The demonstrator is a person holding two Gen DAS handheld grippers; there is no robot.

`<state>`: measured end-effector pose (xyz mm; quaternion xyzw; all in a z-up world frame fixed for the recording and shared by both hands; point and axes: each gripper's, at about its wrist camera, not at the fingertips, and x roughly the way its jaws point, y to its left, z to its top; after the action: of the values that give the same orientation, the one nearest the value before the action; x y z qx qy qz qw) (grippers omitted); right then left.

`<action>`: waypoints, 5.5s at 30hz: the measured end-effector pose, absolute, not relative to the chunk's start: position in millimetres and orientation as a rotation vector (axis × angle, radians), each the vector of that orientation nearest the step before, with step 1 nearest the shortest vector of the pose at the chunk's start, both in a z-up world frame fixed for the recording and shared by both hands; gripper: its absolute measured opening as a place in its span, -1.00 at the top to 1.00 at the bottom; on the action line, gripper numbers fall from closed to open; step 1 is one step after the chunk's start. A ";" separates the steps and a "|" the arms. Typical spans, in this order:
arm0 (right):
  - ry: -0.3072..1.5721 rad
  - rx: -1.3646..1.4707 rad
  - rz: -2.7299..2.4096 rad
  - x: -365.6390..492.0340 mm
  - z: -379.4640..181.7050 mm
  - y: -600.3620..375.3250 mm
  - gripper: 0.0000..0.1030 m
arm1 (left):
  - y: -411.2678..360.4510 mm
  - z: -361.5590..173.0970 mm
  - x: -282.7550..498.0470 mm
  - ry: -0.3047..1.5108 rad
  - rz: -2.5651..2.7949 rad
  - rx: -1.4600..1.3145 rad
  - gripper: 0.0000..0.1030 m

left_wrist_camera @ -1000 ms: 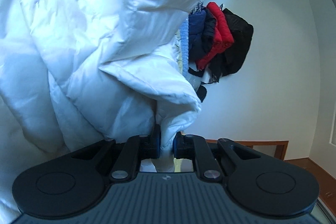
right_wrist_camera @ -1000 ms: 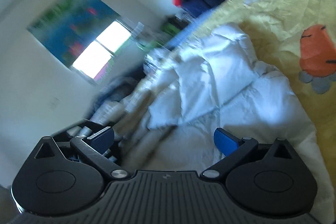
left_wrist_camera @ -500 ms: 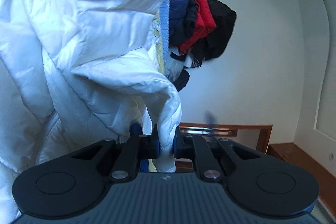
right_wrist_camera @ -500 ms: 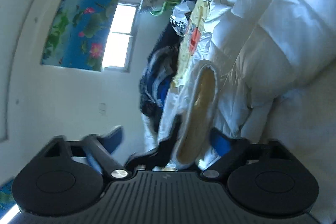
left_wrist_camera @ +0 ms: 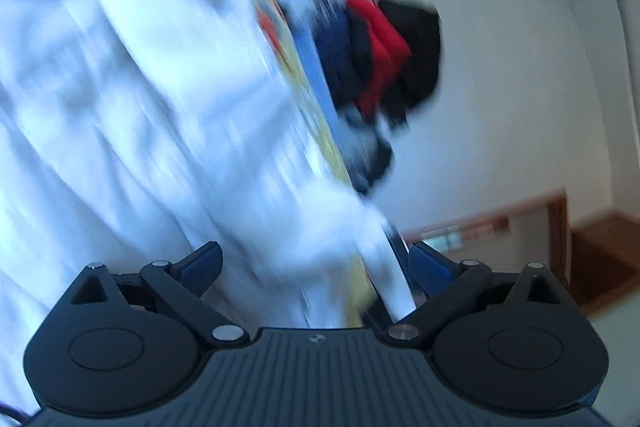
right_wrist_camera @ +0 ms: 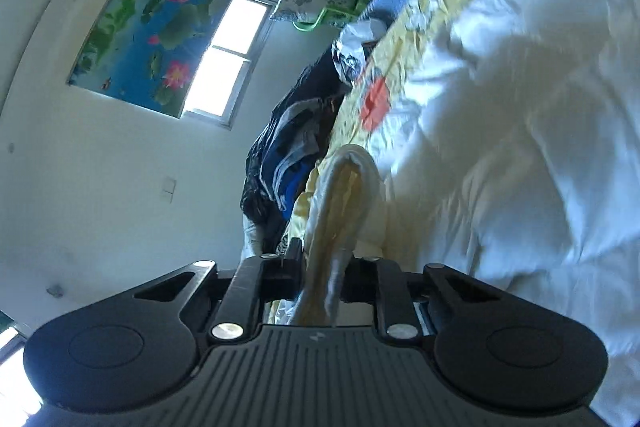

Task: Fold small clothes

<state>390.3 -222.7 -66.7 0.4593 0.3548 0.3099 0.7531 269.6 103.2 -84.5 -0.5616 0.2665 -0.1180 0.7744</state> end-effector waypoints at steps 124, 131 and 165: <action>0.908 1.075 0.545 98.6 -148.8 -387.4 -0.14 | 232.3 -122.2 42.8 1.025 -0.302 -0.947 0.64; 0.940 1.054 0.509 95.7 -159.0 -381.3 0.78 | 222.1 -109.7 38.3 0.990 -0.258 -0.829 0.87; 0.764 0.513 0.190 25.2 -85.0 -385.5 -0.36 | 200.8 -31.1 -47.0 0.545 0.093 -0.176 -0.87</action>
<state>25.2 -385.5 -85.0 0.2471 0.3679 0.0915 0.8917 -47.0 200.8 -31.1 -0.0869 0.2685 0.0460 0.9582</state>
